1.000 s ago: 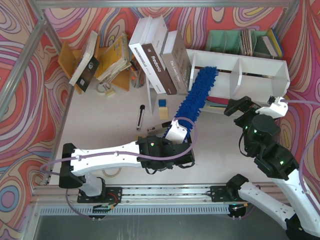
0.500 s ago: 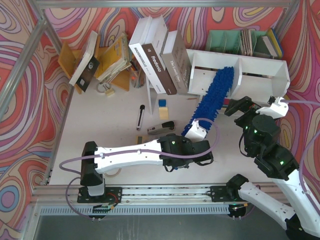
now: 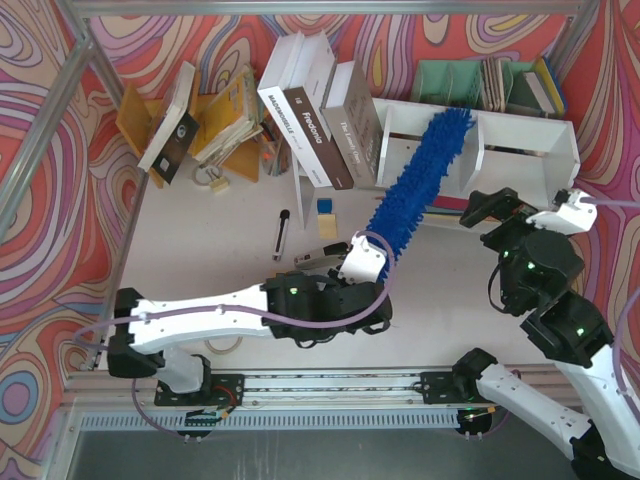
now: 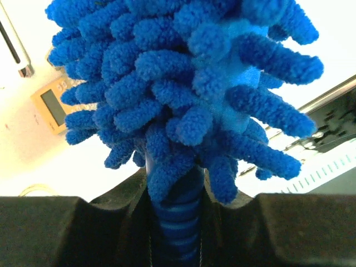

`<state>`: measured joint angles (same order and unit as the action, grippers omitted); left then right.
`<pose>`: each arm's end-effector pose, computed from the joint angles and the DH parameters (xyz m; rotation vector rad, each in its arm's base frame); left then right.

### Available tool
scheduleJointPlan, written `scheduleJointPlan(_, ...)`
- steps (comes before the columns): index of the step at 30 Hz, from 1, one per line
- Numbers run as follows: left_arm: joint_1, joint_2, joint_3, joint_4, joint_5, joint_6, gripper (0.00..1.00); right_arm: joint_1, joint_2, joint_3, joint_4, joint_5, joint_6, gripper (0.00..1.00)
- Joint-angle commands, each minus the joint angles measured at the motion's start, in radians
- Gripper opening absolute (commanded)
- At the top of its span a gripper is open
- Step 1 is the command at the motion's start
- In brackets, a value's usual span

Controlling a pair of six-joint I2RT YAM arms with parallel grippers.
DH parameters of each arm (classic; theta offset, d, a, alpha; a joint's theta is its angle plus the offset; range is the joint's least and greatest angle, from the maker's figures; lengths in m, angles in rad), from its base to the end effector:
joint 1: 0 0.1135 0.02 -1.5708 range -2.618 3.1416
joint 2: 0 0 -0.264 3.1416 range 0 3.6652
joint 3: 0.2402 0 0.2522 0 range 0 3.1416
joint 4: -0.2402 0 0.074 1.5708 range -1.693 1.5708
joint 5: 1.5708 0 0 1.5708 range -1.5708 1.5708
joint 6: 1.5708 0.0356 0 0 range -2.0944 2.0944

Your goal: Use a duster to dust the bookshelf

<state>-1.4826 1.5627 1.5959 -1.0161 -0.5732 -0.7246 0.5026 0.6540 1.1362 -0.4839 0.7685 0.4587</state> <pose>0.0473 -0.3154 0.3591 0.6773 2.2695 -0.3245 0.0989 0.0261 0.4407 0.5570 1.4721 0.1504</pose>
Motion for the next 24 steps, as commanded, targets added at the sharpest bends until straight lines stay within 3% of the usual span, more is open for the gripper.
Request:
scheduleJointPlan(1, -0.011, -0.07, -0.02, 0.145, -0.094, 0.033, 0.0, -0.004, 0.004, 0.075, 0.03, 0.019, -0.05, 0.99)
scheduleJointPlan(12, -0.012, 0.025, 0.17, 0.188, -0.059, 0.12, 0.0, -0.004, 0.095, 0.301, 0.003, 0.008, -0.126, 0.99)
scheduleJointPlan(24, -0.018, 0.271, 0.418, 0.058, 0.104, 0.182, 0.0, -0.004, 0.168, 0.408, -0.066, 0.026, -0.114, 0.99)
